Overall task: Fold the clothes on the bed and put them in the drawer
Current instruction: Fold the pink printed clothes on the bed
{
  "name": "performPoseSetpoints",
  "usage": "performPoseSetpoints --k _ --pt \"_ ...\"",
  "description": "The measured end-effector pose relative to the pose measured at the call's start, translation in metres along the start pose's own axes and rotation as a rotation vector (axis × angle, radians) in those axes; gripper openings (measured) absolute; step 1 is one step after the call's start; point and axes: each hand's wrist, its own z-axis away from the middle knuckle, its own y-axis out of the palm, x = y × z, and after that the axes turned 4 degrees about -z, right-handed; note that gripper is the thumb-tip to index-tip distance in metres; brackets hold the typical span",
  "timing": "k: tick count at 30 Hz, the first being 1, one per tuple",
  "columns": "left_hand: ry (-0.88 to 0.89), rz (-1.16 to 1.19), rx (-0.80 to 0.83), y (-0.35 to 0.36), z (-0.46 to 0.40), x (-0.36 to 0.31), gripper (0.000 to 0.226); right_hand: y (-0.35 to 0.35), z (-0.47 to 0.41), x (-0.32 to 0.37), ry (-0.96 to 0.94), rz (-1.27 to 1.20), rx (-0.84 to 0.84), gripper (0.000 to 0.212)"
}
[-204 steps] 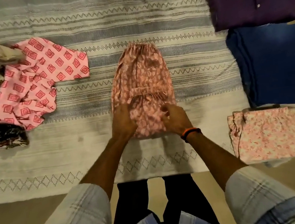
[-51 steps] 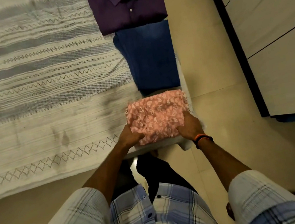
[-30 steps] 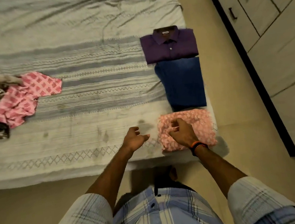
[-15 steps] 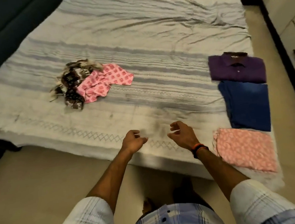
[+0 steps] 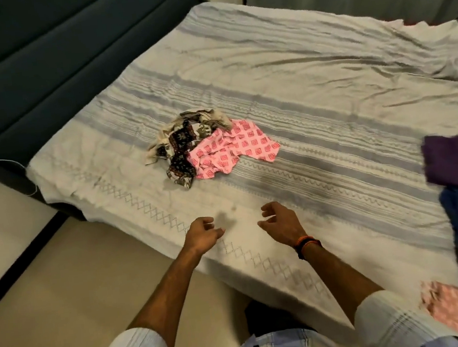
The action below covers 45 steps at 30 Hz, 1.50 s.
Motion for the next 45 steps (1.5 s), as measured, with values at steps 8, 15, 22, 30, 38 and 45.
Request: performPoseSetpoints --k 8,15,22,30,38,45 --pt "-0.066 0.046 -0.030 -0.031 -0.082 -0.045 0.040 0.008 -0.104 0.047 0.004 -0.009 0.080 0.037" --pt "-0.102 0.094 0.008 -0.042 -0.150 -0.074 0.040 0.013 -0.177 0.067 0.033 0.048 0.110 0.039" --pt "-0.137 0.019 0.090 -0.062 -0.250 -0.085 0.041 0.041 -0.261 0.084 0.124 0.138 0.143 0.043" --pt "-0.197 -0.075 0.191 -0.072 -0.359 -0.090 0.030 0.091 -0.358 0.102 0.241 0.199 0.180 0.042" --pt "-0.298 -0.045 0.212 -0.066 -0.433 -0.084 0.042 0.146 -0.452 0.106 0.445 0.100 0.185 0.053" --pt "-0.348 0.029 0.221 -0.061 -0.445 -0.078 0.033 0.169 -0.484 0.099 0.691 -0.361 0.001 0.024"
